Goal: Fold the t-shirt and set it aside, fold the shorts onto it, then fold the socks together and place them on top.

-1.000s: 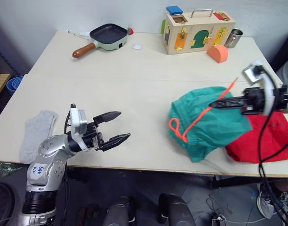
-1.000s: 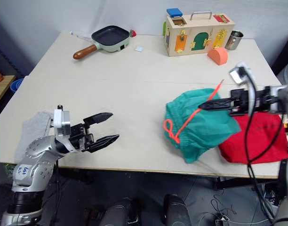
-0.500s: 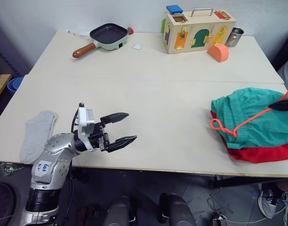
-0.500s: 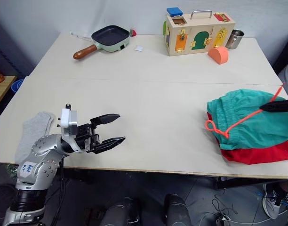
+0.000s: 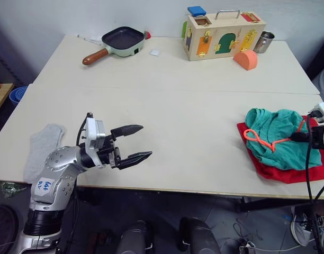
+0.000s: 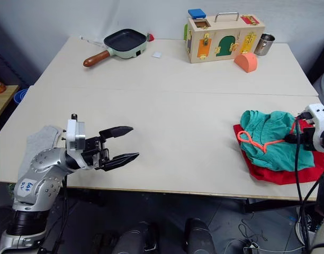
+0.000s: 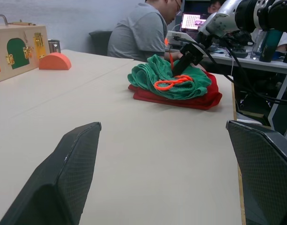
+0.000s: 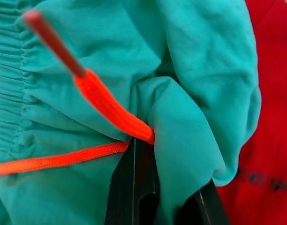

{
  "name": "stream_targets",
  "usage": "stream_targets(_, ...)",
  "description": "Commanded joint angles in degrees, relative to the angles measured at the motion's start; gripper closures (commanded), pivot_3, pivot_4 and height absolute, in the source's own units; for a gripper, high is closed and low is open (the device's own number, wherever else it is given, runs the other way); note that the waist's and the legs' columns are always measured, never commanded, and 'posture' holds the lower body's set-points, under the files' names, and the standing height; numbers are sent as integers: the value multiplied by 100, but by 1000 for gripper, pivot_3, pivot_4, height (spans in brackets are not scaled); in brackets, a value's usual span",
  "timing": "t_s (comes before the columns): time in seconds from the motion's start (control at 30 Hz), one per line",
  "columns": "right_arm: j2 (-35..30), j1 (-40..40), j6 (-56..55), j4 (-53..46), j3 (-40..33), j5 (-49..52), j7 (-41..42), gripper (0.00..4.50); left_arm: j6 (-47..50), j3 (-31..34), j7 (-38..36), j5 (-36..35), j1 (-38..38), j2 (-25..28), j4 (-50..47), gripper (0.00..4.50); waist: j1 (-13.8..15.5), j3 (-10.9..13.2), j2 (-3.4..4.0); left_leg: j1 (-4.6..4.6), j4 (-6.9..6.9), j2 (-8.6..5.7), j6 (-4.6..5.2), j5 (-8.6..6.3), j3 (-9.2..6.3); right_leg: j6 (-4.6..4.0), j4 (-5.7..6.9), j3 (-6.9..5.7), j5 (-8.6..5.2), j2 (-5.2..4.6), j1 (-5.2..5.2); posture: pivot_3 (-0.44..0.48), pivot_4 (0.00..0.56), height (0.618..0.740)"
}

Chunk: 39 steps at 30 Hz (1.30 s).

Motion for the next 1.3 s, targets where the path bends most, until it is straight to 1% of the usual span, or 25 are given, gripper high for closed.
stream_targets(0.03,-191,-27,-411,-207,-132,-111,169,4252,-45,27,-53,13,-12,79,-88,2,-3,0,0,0,0,0,0,0,0,0,2,0,0,0,0,0,150,740)
stream_targets(0.13,-368,-151,-375,-221,-142,-217,291,3507,-64,34,-89,28,5,108,-70,0,1,0,1,1,0,0,0,1,0,0,3,1,0,2,0,0,150,740)
stream_targets(0.23,-537,-191,-300,-242,-104,-319,588,2479,-114,32,-154,67,24,109,24,0,3,0,1,1,0,0,0,1,-1,0,8,1,0,1,0,0,150,740)
stream_targets(0.33,-723,-182,-468,-283,-90,-499,261,1420,-160,32,-222,115,48,112,117,0,1,0,1,1,0,0,0,1,-2,0,2,1,0,1,1,0,150,740)
stream_targets(0.4,-833,-239,-459,-302,-85,-573,326,741,-162,40,-260,135,82,141,133,0,-3,0,1,2,0,0,-1,1,-2,0,0,1,0,0,1,0,150,740)
stream_targets(0.47,-1141,-245,-693,-406,-31,-689,622,104,-193,205,-471,163,325,413,98,0,-5,0,2,2,0,0,-1,0,-2,0,0,1,0,0,1,0,150,740)
stream_targets(0.5,-1235,-227,-827,-439,-25,-735,677,48,-207,271,-532,159,402,507,95,0,-6,3,7,2,0,0,-2,0,-2,0,-1,2,0,0,0,0,150,740)
stream_targets(0.6,-1340,188,-2074,-545,-425,-434,738,48,-275,630,-524,130,652,770,147,0,-14,1,14,1,-3,1,-6,-2,0,-5,4,5,-5,1,-11,0,150,740)
stream_targets(0.67,-1048,528,-2609,-814,-1042,265,1215,48,-241,898,-459,100,902,903,91,0,-29,-1,9,3,0,7,-9,-2,0,-6,2,3,-5,5,-7,0,150,740)
stream_targets(0.77,-796,862,-2860,-1149,-1460,698,1530,48,-184,1064,-400,55,1101,982,16,0,-77,0,10,34,1,12,-9,-2,4,-4,-4,6,-4,10,32,0,150,740)
stream_targets(0.8,-607,1018,-2966,-1413,-1618,932,1680,48,-100,1175,-347,-2,1219,1012,-32,0,-65,1,14,39,1,11,-9,-2,4,-4,0,6,-4,6,35,0,150,740)
stream_targets(0.87,148,1516,-3284,-2444,-2101,1868,2217,48,98,1568,-245,-89,1635,1114,-114,0,-76,0,6,41,1,10,-9,-2,-2,-5,8,5,-4,3,34,0,150,740)
stream_targets(0.9,501,1859,-3386,-3089,-2236,2219,2323,48,126,1796,-176,-89,1824,1136,-99,0,-84,1,5,44,-2,21,-17,-5,-7,-6,3,5,-5,10,38,0,150,740)
stream_targets(0.93,596,2344,-2876,-3876,-2134,2475,2526,48,110,2090,-69,-71,2016,1122,-46,0,-74,1,4,51,-1,28,-21,-8,-8,-6,-1,4,-5,18,49,0,150,740)
stream_targets(0.97,687,2726,-2809,-4386,-1982,2609,2739,48,84,2526,26,-57,2314,1086,7,0,-40,1,4,51,-4,30,-22,-7,-16,-6,1,-1,-5,21,49,0,150,740)
stream_targets(1.03,1151,3247,-2450,-5318,-1972,3059,2663,48,-4,3512,137,43,3202,924,84,0,-11,1,4,49,-8,39,-32,-13,-28,-16,12,-5,-10,28,50,0,150,740)
stream_targets(1.07,1351,3537,-2586,-5688,-1945,3177,2706,48,-7,3903,187,48,3579,824,117,0,-12,2,4,49,-9,40,-33,-18,-27,-17,12,-5,-11,28,51,0,150,740)
stream_targets(1.13,1574,4066,-2655,-6402,-1869,3333,2753,48,17,4349,273,-34,4042,651,155,0,1,2,4,46,-11,40,-24,-26,-27,-18,-6,-9,-12,29,53,0,150,740)
stream_targets(1.2,1793,4555,-2759,-6938,-1762,3455,2829,48,-34,4732,265,-56,4526,449,232,0,82,3,-1,44,-3,28,-8,-40,-30,-14,-15,-9,-13,15,56,0,150,740)
stream_targets(1.23,1863,4695,-2782,-7086,-1742,3507,2838,48,-36,4851,274,-67,4687,380,242,0,116,1,-5,45,-1,19,-1,-47,-32,-10,-21,-10,-12,1,56,0,150,740)
stream_targets(1.27,1895,4780,-2794,-7178,-1729,3543,2830,48,-33,4915,283,-79,4779,340,240,0,152,-1,-11,48,1,13,-21,-65,-32,-4,-24,-8,-9,-8,61,0,150,740)
stream_targets(1.3,2018,4873,-2812,-7324,-1698,3594,2712,48,-23,5109,347,-96,4994,195,337,0,163,-3,-18,49,3,8,-18,-68,-32,0,-29,-5,-6,-16,60,0,150,740)
